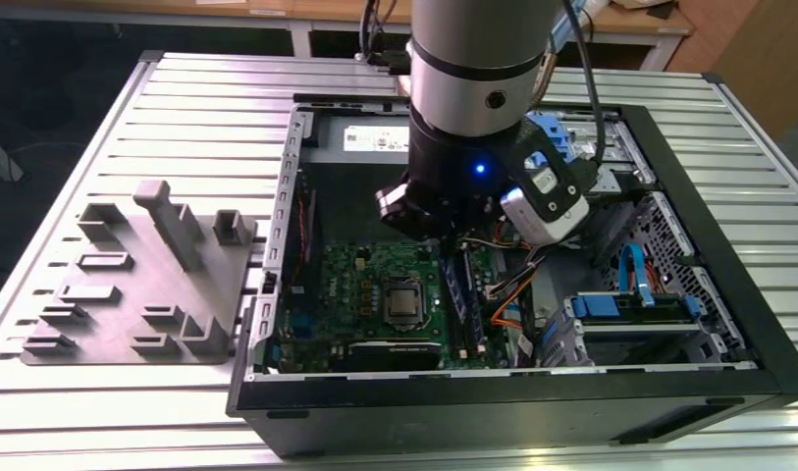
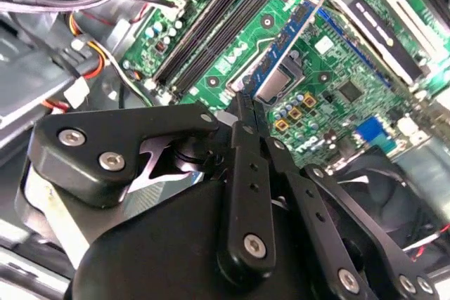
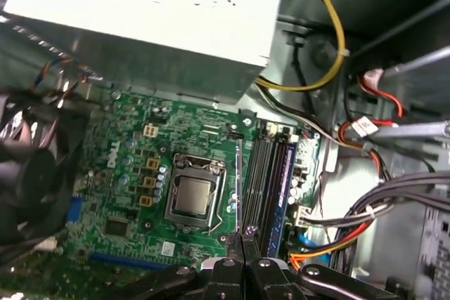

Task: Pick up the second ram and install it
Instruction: 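Insert the second ram into the second slot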

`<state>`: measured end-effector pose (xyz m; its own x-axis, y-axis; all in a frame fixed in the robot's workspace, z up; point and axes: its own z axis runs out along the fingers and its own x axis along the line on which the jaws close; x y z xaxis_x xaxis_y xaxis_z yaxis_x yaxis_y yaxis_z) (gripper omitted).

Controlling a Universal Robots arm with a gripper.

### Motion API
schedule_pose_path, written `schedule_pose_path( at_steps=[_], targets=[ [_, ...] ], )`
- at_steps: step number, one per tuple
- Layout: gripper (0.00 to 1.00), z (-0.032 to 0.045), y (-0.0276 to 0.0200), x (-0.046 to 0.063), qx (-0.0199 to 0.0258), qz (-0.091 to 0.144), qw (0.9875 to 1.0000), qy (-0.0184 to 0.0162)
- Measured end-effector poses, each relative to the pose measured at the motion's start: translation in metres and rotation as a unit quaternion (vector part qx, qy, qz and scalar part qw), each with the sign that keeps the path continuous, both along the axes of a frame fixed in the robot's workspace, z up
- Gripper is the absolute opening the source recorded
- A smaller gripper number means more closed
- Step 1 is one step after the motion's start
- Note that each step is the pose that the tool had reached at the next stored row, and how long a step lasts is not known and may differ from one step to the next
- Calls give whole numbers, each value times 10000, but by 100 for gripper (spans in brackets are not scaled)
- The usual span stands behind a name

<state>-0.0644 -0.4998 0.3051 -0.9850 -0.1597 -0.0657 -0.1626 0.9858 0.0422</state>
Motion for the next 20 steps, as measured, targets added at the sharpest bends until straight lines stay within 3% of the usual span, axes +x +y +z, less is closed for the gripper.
schedule_pose_path(
  at_steps=[4,9,13,18,20],
  targets=[
    [8,-4,0,0,1,-301,9995,1],
    [8,-5,0,1,0,-324,9995,0],
    [8,-10,0,3,1,-529,9986,0],
    [8,-11,0,2,1,-540,9985,2],
    [8,-15,1,13,0,-540,9985,52]
  ],
)
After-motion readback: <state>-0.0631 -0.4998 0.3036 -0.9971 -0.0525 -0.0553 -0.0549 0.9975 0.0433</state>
